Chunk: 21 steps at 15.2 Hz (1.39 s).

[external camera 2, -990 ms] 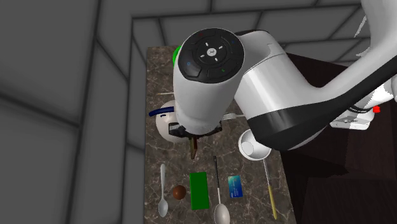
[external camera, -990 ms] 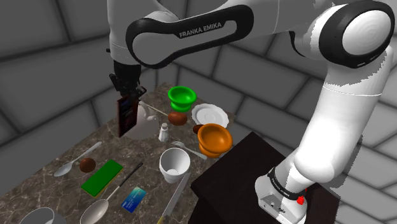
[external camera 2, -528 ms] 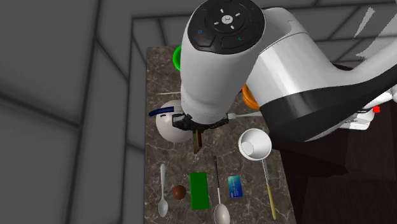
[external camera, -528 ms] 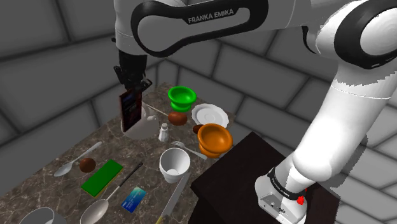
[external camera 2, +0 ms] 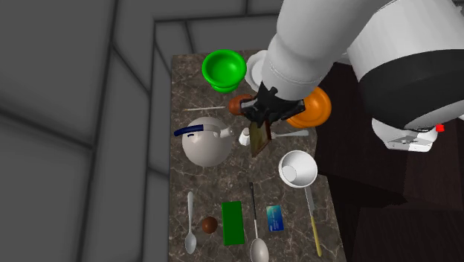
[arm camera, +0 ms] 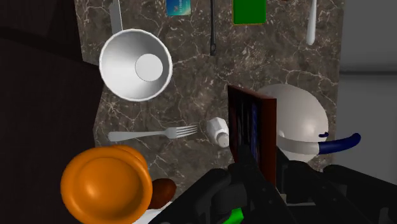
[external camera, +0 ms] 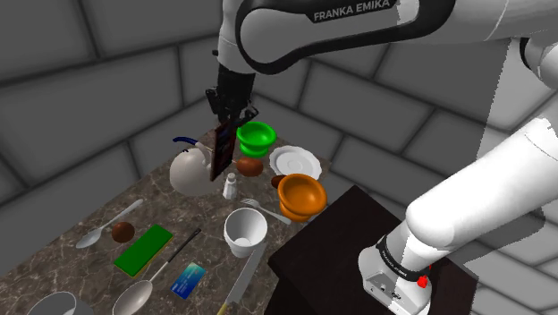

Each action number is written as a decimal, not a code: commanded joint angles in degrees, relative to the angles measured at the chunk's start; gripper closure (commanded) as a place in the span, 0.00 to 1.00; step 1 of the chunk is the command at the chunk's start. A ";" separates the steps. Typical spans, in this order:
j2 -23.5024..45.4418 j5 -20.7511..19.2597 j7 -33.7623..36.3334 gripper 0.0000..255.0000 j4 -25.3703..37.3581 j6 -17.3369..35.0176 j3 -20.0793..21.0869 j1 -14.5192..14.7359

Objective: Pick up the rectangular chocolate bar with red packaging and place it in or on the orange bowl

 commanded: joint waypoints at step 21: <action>-41.28 9.67 -34.87 1.00 -27.37 -16.34 -30.52 0.35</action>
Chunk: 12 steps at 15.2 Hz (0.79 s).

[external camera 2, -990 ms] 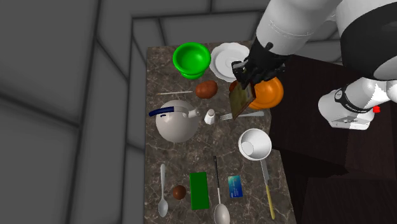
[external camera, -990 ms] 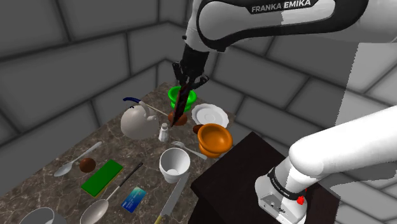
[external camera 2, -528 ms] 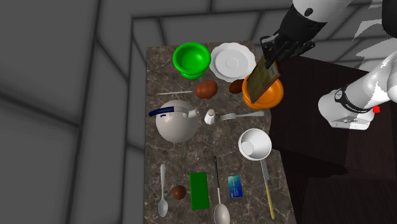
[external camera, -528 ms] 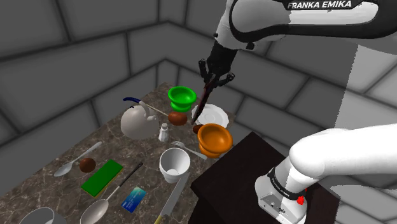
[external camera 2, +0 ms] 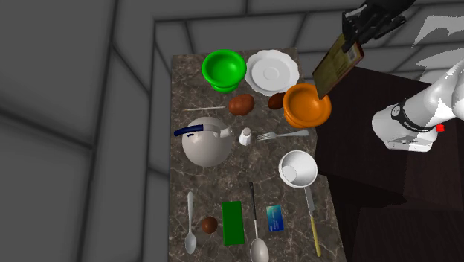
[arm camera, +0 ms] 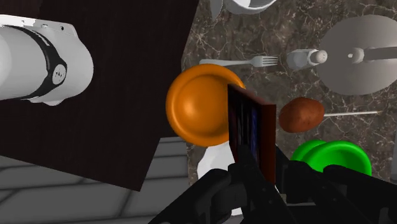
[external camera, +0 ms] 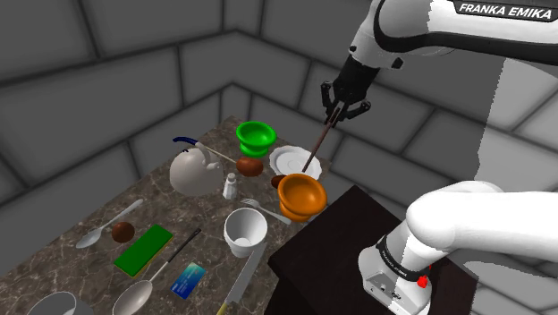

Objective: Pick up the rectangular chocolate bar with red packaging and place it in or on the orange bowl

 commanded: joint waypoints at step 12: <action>-0.47 1.20 -2.35 1.00 -9.50 8.68 0.32 0.43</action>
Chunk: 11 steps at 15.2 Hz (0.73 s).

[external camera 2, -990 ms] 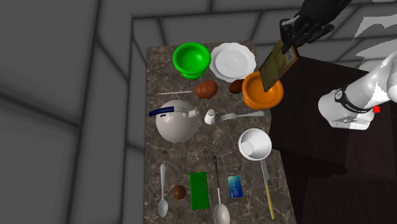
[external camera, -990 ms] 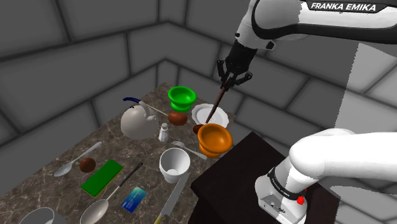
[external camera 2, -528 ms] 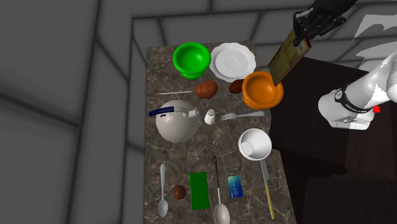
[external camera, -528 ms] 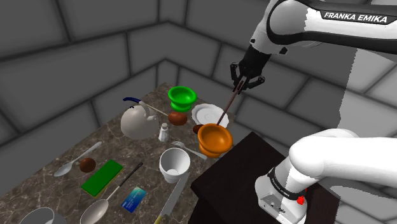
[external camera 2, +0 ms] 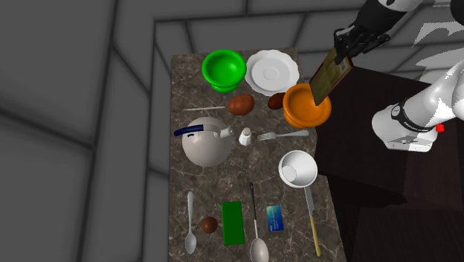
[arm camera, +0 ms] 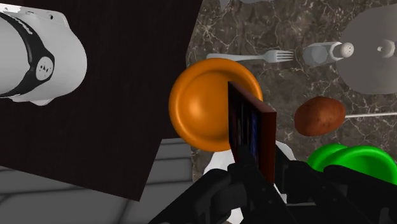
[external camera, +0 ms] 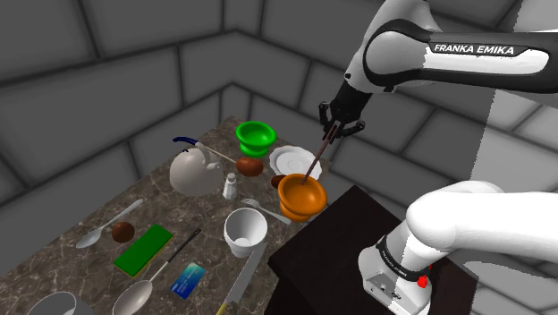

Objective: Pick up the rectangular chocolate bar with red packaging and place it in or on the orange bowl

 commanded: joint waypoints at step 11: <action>3.34 2.39 -0.95 1.00 -7.44 10.77 2.17 0.85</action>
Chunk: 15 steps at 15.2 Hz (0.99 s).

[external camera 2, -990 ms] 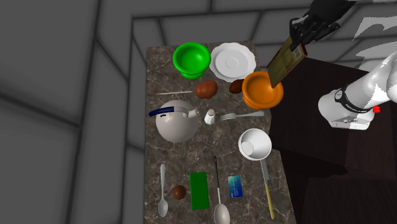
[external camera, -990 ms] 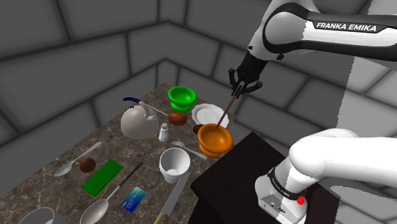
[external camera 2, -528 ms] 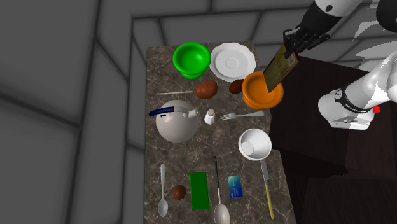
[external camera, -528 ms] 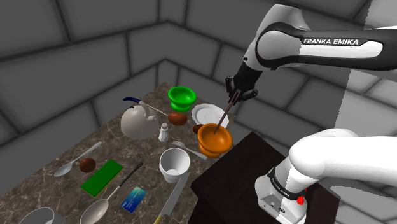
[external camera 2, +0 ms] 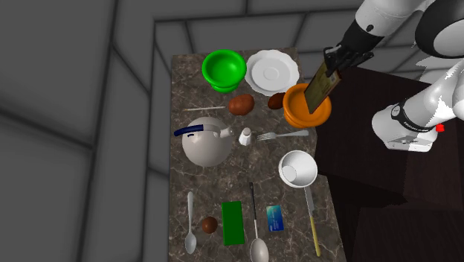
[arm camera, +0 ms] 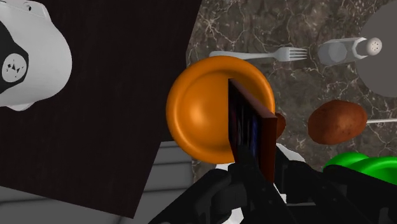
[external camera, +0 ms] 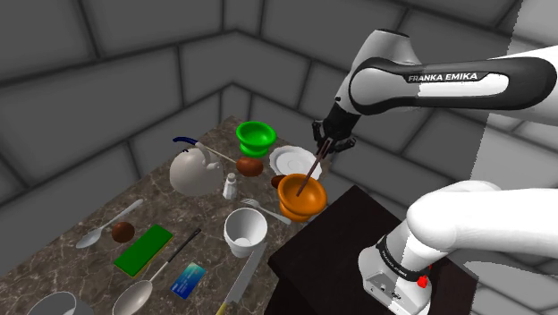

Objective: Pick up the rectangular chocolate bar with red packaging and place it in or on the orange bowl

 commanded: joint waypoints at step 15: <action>2.62 1.24 -0.48 0.00 -2.91 5.54 1.09 0.39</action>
